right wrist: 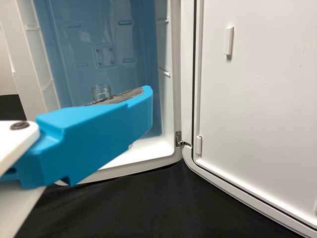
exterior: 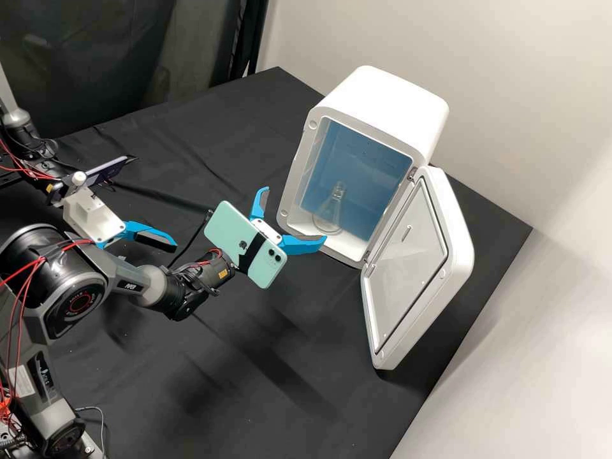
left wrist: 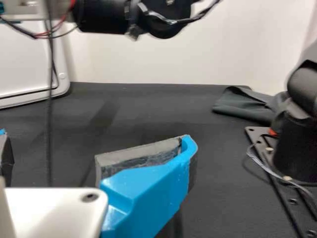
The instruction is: Take the flask out of the incubator
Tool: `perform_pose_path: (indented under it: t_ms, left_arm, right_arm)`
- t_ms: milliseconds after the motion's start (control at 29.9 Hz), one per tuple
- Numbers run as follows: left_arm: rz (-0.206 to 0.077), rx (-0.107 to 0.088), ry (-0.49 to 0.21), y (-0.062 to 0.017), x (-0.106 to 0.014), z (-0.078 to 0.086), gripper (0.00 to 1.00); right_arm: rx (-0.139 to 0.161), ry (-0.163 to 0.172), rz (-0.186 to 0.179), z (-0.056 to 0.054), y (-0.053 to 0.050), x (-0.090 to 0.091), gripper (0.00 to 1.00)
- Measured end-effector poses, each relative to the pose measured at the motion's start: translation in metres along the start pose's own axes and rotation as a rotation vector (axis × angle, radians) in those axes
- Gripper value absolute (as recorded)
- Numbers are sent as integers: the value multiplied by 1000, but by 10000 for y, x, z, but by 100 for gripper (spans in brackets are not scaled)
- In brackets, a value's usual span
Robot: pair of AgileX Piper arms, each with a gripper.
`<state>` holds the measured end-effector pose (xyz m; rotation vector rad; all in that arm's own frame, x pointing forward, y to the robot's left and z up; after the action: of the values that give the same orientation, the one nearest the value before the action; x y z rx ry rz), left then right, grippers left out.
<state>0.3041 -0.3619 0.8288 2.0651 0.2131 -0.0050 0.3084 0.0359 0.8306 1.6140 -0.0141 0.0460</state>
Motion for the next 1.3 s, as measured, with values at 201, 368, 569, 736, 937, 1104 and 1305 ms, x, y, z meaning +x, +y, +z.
perform_pose_path:
  t_ms: [201,368,569,736,937,1104,1305]
  left_arm:
    - [2,11,41,34,-45,-209,100]
    - [17,12,85,110,-96,-434,100]
    - [33,-18,155,142,-156,-666,100]
    - [28,-33,215,114,-161,-950,100]
    - [11,-62,312,66,-204,-1284,100]
    - [-4,-78,362,45,-264,-1426,100]
    - [-8,-70,368,49,-313,-1483,100]
  right_arm:
    - [0,0,0,0,0,0,100]
    - [0,0,0,0,0,0,100]
    - [0,0,0,0,0,0,100]
    - [0,0,0,0,0,0,100]
    - [0,0,0,0,0,0,100]
    - [0,0,0,0,0,0,100]
    - [0,0,0,0,0,0,100]
